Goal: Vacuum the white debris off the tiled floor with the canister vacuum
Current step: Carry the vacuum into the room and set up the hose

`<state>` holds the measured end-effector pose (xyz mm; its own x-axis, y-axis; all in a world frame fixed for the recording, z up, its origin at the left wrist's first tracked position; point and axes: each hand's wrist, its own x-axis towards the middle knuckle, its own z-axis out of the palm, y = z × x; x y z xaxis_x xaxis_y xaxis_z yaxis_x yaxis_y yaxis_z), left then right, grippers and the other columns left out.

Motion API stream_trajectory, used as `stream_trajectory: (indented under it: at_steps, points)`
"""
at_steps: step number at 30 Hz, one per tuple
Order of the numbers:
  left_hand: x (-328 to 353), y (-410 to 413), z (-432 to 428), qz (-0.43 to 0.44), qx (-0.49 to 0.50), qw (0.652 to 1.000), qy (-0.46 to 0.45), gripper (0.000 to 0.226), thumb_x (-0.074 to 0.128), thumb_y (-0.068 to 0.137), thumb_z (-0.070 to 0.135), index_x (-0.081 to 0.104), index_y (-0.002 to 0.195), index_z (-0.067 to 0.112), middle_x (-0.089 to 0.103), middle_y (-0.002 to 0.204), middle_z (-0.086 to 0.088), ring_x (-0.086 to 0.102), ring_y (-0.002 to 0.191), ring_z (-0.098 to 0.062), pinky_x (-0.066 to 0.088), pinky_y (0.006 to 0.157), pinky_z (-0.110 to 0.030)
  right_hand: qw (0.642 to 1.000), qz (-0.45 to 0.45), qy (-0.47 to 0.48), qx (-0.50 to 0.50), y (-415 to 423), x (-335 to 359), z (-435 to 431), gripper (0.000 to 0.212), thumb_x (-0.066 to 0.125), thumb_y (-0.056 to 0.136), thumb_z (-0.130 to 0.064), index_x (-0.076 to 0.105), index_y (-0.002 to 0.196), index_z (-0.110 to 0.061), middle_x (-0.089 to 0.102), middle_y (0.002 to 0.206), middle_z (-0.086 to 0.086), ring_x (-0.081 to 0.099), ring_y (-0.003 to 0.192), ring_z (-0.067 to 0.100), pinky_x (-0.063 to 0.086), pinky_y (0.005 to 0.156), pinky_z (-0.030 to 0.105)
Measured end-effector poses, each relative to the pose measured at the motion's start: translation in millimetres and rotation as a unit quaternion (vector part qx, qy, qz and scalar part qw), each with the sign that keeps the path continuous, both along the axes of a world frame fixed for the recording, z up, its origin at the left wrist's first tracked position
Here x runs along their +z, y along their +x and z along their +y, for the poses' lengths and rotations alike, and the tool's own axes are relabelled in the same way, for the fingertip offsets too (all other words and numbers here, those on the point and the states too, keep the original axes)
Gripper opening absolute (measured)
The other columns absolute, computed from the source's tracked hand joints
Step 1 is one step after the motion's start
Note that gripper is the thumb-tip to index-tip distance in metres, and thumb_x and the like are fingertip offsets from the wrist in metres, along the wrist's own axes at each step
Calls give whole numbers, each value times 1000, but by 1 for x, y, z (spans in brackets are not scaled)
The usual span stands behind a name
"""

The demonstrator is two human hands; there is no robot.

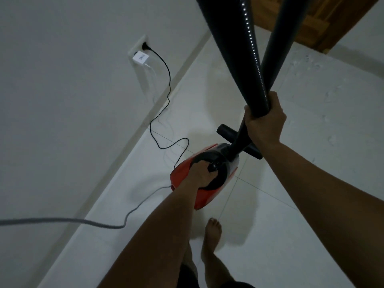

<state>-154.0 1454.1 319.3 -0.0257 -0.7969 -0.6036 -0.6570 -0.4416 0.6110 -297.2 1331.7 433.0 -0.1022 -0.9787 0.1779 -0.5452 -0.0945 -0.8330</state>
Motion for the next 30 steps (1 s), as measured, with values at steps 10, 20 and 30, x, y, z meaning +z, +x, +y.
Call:
stream_trajectory:
  at_steps: [10,20,30]
  points:
    - [-128,-38,17,-3,17,999,26,24,57,97,30,64,112,11,70,96,-6,67,86,-19,55,85,-30,999,29,25,0,-31,-129,1,36,77,85,-9,62,117,-4,66,93,-4,59,74,0,41,67,-3]
    - [-141,-64,0,22,11,1000,19,24,56,98,29,65,109,9,70,95,-7,67,86,-20,54,83,-27,998,52,32,-19,-52,-132,-7,38,74,86,-11,61,122,-8,65,98,-8,58,84,0,39,72,-5]
    - [-129,-79,-28,47,-3,999,19,25,56,98,28,62,116,11,68,98,-5,65,87,-18,54,86,-29,998,62,4,-31,-59,-114,-24,39,75,85,-14,62,122,-10,71,102,-4,67,91,9,53,85,15]
